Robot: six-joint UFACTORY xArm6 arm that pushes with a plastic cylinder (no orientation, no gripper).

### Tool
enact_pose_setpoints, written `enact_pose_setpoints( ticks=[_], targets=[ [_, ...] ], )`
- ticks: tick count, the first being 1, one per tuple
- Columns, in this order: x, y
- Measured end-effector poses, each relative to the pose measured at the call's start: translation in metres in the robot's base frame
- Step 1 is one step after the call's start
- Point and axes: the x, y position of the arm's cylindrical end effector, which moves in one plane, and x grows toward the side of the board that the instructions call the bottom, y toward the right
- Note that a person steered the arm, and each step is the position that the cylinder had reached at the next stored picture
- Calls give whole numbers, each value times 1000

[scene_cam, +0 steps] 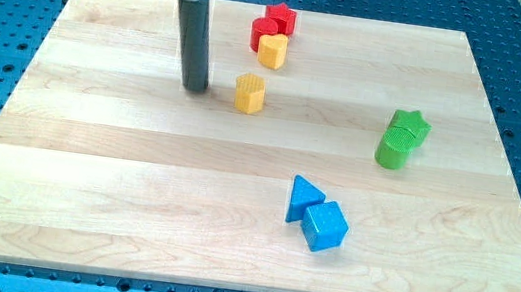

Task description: Move yellow blocks towards red blocks

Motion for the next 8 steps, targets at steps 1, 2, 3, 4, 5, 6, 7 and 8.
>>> enact_pose_setpoints(
  ticks=[1,2,3,4,5,6,7,8],
  targets=[
    [25,53],
    [42,75],
    [-2,97],
    [2,98],
    [24,98],
    [-27,98],
    [-35,98],
    [-7,100]
  ],
)
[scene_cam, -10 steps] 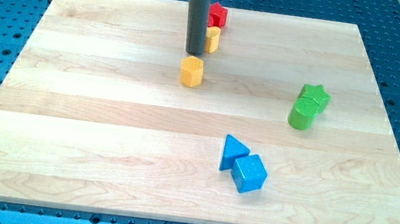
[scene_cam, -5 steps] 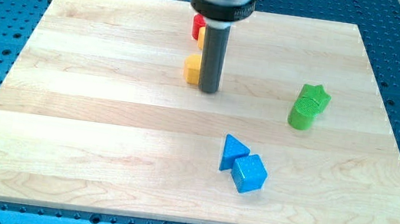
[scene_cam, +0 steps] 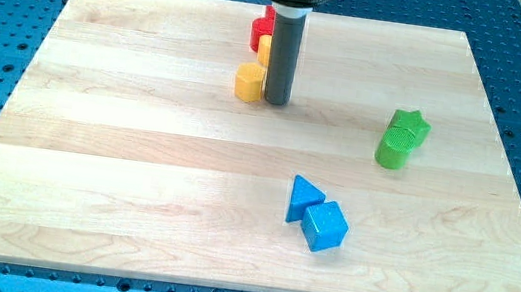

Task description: Move yellow blocks towards red blocks

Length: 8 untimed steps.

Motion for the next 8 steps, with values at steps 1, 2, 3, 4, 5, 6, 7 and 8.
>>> enact_pose_setpoints(
  ticks=[1,2,3,4,5,6,7,8],
  targets=[
    [-14,-13],
    [32,-21],
    [16,-60],
    [-22,-50],
    [23,-58],
    [8,-30],
    [2,-2],
    [-2,121]
  ],
)
